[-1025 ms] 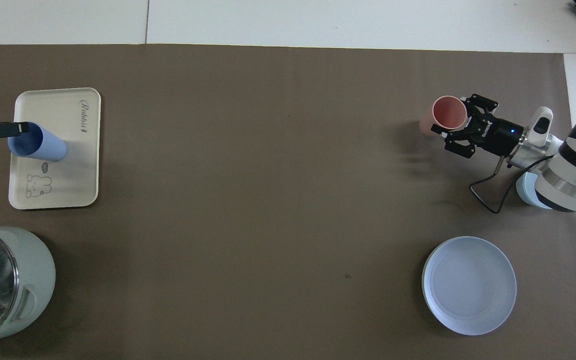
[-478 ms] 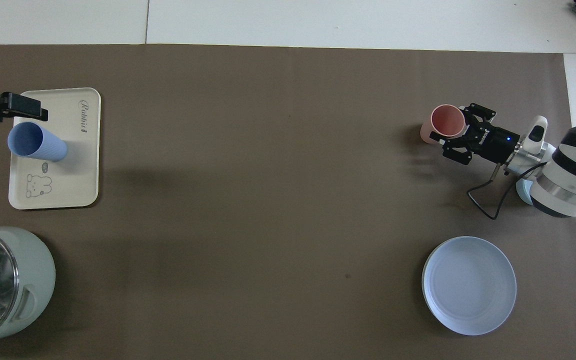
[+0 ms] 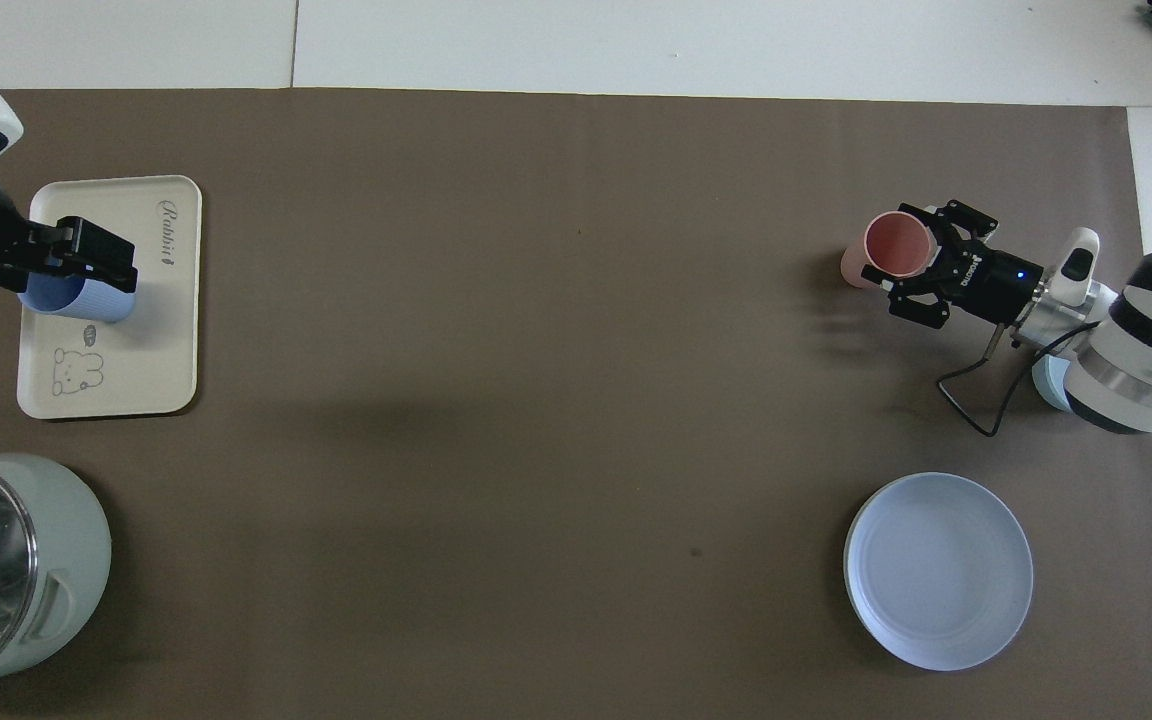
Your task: Place cup on tray
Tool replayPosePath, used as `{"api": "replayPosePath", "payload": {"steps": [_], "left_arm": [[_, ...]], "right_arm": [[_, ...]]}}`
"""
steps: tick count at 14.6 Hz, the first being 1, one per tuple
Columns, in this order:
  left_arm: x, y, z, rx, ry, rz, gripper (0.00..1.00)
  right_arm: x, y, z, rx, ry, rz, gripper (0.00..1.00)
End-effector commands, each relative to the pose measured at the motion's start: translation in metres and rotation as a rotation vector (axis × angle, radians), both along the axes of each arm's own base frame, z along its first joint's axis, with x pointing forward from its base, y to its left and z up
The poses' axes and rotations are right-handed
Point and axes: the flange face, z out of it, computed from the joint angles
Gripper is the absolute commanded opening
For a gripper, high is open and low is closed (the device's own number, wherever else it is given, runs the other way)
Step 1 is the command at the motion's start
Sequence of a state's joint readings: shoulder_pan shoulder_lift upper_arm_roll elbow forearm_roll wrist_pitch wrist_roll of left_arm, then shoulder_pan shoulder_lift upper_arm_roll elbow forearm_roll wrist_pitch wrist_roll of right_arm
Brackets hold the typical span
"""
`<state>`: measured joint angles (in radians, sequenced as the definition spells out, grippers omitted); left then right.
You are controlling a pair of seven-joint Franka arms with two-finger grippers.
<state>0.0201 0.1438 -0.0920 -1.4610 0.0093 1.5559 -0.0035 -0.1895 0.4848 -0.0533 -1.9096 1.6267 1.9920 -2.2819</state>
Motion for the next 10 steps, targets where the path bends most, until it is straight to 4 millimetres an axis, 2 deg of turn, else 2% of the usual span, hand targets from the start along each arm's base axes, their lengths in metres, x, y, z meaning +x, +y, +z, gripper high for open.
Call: {"api": "replayPosePath", "payload": {"steps": [1,4,5,10], "left_arm": [[-0.026,0.009,0.021,0.036,0.025,0.030,1.00],[-0.034,0.015,0.023,0.039,0.040,0.044,1.00],[-0.033,0.015,0.023,0.039,0.036,0.047,1.00],[-0.032,0.015,0.024,0.037,0.030,0.055,1.00]], "right_arm": [[-0.004,0.000,0.023,0.008,-0.049,0.006,1.00],[-0.004,0.000,0.054,-0.007,-0.029,0.028,1.00],[-0.006,-0.001,0.071,-0.013,-0.009,0.029,1.00],[-0.014,0.005,0.181,-0.111,0.243,-0.003,1.00]]}}
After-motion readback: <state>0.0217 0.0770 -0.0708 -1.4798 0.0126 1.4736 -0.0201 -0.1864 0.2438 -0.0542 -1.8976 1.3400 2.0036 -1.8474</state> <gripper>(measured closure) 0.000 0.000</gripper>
